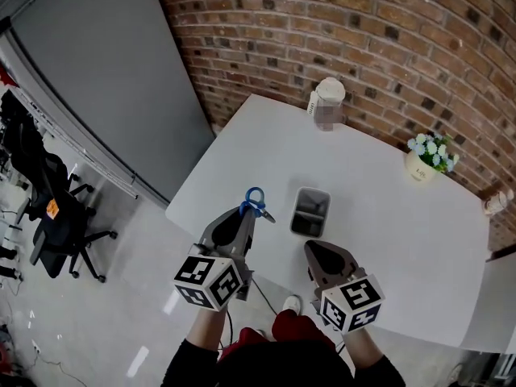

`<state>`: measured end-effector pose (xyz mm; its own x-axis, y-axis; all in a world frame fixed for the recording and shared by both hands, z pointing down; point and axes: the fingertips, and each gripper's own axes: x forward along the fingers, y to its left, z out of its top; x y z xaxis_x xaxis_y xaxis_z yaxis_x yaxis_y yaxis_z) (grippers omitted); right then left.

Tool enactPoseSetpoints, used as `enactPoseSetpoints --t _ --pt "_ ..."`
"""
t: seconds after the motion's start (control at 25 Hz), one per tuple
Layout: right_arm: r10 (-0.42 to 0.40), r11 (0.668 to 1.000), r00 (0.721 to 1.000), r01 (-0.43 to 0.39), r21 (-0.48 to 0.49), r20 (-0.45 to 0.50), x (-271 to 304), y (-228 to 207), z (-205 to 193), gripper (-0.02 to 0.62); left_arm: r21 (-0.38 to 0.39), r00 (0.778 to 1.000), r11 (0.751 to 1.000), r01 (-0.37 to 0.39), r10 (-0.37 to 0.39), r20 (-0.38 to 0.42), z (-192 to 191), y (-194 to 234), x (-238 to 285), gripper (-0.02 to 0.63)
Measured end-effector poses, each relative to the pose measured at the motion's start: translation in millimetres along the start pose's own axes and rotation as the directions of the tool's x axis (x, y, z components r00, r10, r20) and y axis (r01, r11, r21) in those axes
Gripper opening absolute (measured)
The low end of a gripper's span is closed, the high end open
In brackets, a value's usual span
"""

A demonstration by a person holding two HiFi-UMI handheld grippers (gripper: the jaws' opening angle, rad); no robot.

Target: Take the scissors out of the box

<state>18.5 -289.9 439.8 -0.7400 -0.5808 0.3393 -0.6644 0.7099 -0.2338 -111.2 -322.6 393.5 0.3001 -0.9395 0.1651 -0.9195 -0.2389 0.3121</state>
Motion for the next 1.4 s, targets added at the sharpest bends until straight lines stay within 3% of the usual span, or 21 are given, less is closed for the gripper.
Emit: enactPoseSetpoints --t 0.68,1.4 --pt "0.124 0.989 0.992 -0.126 -0.076 -0.028 24.7 72.3 0.2 0.009 -0.026 0.984 0.987 -0.162 0.163 0.068 9.9 58.7 -88.3 0.028" --pt "0.175 0.977 0.983 -0.180 -0.114 -0.058 30.4 135.0 -16.2 0.009 -0.036 0.960 0.963 -0.268 0.270 0.071 -4.7 98.4 -168.1 0.028"
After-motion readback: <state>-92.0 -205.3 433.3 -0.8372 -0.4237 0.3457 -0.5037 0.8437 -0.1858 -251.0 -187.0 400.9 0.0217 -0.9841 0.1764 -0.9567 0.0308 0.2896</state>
